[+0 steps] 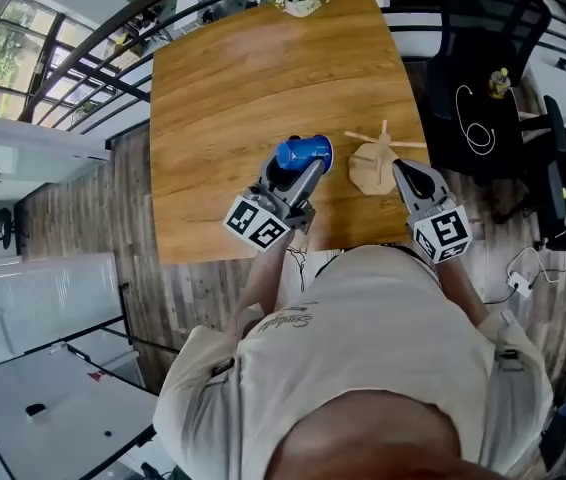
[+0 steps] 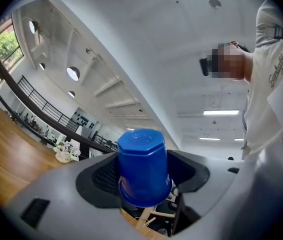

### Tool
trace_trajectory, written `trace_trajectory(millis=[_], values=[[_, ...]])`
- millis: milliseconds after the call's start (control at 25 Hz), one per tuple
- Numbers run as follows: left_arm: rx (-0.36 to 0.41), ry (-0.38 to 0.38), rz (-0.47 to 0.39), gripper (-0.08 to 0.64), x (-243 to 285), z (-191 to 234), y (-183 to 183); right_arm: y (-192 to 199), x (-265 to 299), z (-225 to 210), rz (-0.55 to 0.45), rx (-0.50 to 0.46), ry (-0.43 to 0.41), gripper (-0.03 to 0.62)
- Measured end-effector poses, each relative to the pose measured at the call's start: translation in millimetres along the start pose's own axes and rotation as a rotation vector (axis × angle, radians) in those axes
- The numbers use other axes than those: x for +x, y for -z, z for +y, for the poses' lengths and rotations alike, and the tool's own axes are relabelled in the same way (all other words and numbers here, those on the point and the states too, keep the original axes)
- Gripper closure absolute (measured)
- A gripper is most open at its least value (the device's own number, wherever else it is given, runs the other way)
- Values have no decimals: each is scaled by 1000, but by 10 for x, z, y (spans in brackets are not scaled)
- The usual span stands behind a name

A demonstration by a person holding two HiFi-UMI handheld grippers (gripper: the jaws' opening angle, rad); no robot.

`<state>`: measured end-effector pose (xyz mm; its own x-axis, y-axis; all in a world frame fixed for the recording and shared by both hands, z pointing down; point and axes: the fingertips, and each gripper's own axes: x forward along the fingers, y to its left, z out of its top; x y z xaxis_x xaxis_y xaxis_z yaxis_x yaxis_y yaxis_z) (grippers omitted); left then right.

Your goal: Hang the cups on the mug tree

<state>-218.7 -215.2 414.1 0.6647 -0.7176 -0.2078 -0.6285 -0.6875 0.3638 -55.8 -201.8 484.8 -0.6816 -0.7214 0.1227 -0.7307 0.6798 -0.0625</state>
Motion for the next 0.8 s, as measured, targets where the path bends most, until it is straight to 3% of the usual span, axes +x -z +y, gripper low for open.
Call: trace_trajectory(millis=[160, 360, 800], values=[[-41, 8, -19, 268, 45, 45, -23, 15, -56, 35, 20, -11, -7, 597], [-37, 42, -28, 268, 253, 104, -169, -112, -23, -7, -2, -19, 0, 597], [-61, 105, 61, 268, 586, 7, 111, -57, -258, -176, 11, 13, 61, 597]])
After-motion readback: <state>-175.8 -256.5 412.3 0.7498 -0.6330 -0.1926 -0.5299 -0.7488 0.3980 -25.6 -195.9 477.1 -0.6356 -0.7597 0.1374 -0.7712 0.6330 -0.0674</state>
